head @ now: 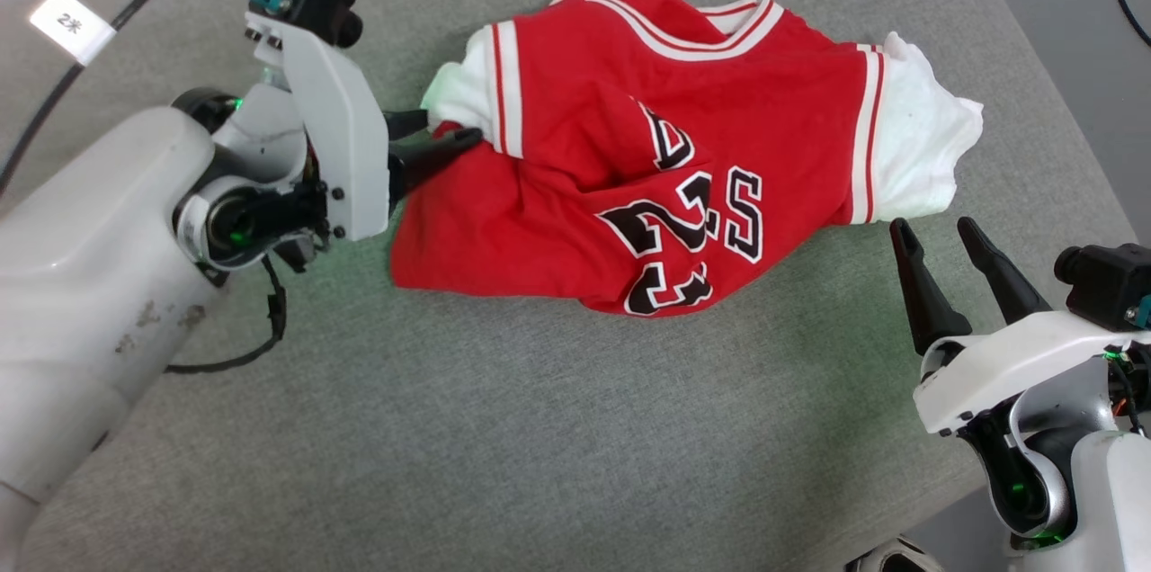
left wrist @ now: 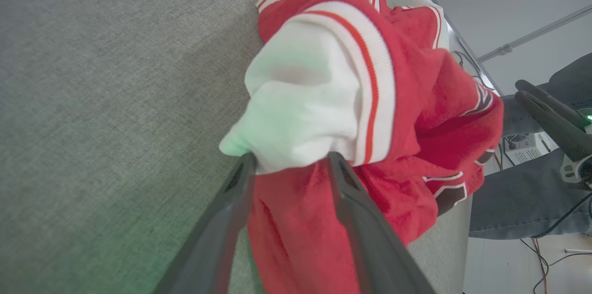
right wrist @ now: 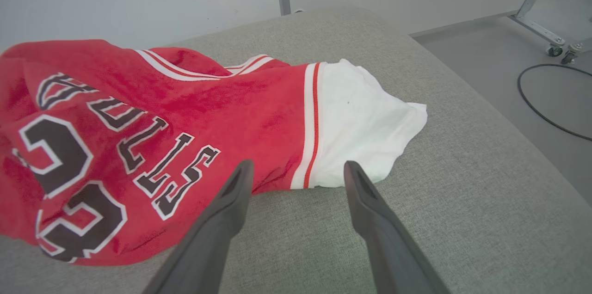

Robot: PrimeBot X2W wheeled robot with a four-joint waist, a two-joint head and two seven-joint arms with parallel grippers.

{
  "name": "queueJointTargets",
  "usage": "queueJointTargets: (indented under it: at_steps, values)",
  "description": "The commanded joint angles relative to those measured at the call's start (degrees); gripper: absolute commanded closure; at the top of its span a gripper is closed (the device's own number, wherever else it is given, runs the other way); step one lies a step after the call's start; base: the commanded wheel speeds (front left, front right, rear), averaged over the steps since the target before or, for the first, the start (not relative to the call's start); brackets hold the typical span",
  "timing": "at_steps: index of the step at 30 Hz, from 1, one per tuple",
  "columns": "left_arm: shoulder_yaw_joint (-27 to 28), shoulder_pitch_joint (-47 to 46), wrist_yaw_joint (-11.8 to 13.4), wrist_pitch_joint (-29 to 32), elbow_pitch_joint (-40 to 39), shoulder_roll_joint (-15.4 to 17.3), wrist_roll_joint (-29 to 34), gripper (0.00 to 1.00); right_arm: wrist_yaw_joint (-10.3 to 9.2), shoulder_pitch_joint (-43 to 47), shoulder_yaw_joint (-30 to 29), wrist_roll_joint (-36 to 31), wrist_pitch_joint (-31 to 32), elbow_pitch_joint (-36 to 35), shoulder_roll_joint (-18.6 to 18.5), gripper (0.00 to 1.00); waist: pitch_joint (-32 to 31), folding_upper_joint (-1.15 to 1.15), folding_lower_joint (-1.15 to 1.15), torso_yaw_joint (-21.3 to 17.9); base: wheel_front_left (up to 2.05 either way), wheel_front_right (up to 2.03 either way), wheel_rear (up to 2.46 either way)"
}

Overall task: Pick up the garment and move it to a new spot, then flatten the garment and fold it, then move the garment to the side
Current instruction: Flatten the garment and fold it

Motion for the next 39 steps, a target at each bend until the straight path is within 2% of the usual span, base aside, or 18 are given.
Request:
queueJointTargets:
  at_steps: [1,2,3,10,14,18,23,27,31,34,39]
  values:
    - [-0.3,-0.9,0.0,-0.7,-0.5,0.0,-0.7,0.69,-0.04,-0.8,0.0,-0.1,-0.4,0.1,0.2,0.00,-0.4,0.00,0.00,0.4,0.00,0.00,0.00]
    - [-0.5,-0.9,0.0,-1.1,-0.8,-0.2,-1.2,0.88,-0.05,-0.7,-0.2,-0.2,-0.4,0.2,0.2,0.00,-0.5,0.00,0.00,0.6,0.00,0.00,0.00]
    - [-0.6,-0.9,0.0,-1.6,-1.0,-0.4,-1.7,1.00,-0.05,-0.7,-0.3,-0.3,-0.4,0.2,0.2,0.00,-0.7,0.00,0.00,0.9,0.00,0.00,0.00]
    - [-1.5,-2.1,0.0,-4.9,-2.2,-0.7,-2.6,1.00,-0.05,-0.8,-0.9,-0.9,0.4,0.0,0.2,0.00,-2.1,0.00,0.00,3.6,0.00,0.00,0.00]
    - [-2.0,-2.0,0.0,-7.7,-2.8,0.0,-3.2,1.00,-0.05,0.0,-2.0,-1.4,1.2,-0.5,0.2,0.00,-3.8,0.00,0.00,6.7,0.00,0.00,0.00]
    - [-3.1,-1.4,0.0,-10.0,-2.7,2.7,-2.5,1.00,-0.05,0.5,-2.6,-2.0,2.5,-1.1,0.2,0.00,-5.6,0.00,0.00,9.8,0.00,0.00,0.00]
    - [-5.3,-0.2,0.0,-14.4,-4.0,8.2,0.2,1.00,-0.04,0.7,-2.7,-2.4,3.8,-1.8,0.2,0.00,-6.9,0.00,0.00,12.7,0.00,0.00,0.00]
    - [-8.7,0.7,0.0,-18.4,-4.1,12.8,5.9,1.00,-0.04,1.0,-3.0,-2.5,4.6,-2.4,0.2,0.00,-7.4,0.00,0.00,14.2,0.00,0.00,0.00]
    - [-10.6,3.3,0.0,-21.9,-2.7,15.0,12.0,1.00,-0.05,1.7,-3.3,-2.6,5.5,-2.9,0.2,0.00,-7.8,0.00,0.00,15.0,0.00,0.00,0.00]
    - [-11.3,6.4,0.0,-22.4,-1.2,15.3,16.1,1.00,-0.05,1.9,-3.7,-2.7,6.0,-3.1,0.1,0.00,-7.9,0.00,0.00,15.4,0.00,0.00,0.00]
    - [-11.5,10.9,0.0,-22.3,2.8,13.6,23.0,1.00,-0.05,2.3,-3.7,-2.7,7.0,-3.8,-0.2,0.00,-8.0,0.00,0.00,15.3,0.00,0.00,0.00]
